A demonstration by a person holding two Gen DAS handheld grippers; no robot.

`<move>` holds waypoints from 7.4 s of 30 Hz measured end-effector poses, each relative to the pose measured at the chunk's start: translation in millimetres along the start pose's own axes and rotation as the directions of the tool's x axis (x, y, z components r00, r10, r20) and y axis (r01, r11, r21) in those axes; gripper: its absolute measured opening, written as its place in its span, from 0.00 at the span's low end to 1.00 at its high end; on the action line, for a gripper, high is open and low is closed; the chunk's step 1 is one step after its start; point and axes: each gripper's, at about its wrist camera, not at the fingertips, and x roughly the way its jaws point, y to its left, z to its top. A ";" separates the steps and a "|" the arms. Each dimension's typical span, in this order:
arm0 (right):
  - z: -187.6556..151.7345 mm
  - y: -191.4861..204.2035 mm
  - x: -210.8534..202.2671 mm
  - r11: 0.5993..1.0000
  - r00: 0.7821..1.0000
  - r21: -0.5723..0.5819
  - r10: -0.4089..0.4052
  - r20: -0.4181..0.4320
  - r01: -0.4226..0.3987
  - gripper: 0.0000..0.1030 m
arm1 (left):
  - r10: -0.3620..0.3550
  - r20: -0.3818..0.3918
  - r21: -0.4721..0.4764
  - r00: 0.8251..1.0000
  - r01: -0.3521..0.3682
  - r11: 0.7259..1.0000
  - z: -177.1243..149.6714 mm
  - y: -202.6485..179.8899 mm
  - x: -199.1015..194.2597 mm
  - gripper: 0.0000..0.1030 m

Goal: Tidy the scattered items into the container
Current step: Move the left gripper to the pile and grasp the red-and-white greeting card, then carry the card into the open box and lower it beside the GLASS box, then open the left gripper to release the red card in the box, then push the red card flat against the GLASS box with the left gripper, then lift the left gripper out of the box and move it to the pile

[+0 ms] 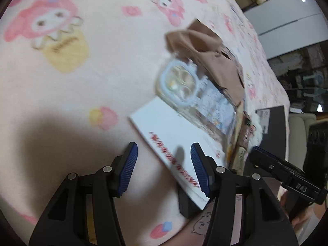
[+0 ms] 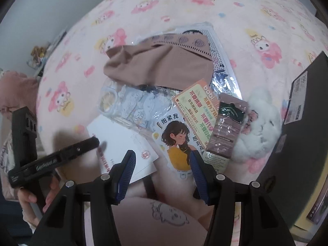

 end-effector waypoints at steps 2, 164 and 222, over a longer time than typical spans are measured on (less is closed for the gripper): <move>-0.9 2.5 2.5 1.000 1.000 0.005 0.026 -0.002 -0.026 0.50 | -0.065 -0.008 -0.032 0.998 0.064 0.997 2.8 1.3 9.9 0.51; -143.5 -290.4 -160.9 0.863 0.895 0.428 -0.387 0.222 0.268 0.52 | 0.605 -0.146 0.645 0.783 -0.388 0.658 -105.9 -368.9 195.2 0.78; -139.4 -296.8 -148.6 0.891 0.932 0.425 -0.275 0.234 0.156 0.57 | 0.410 -0.196 0.668 0.891 -0.185 0.721 1.3 -340.4 213.0 0.54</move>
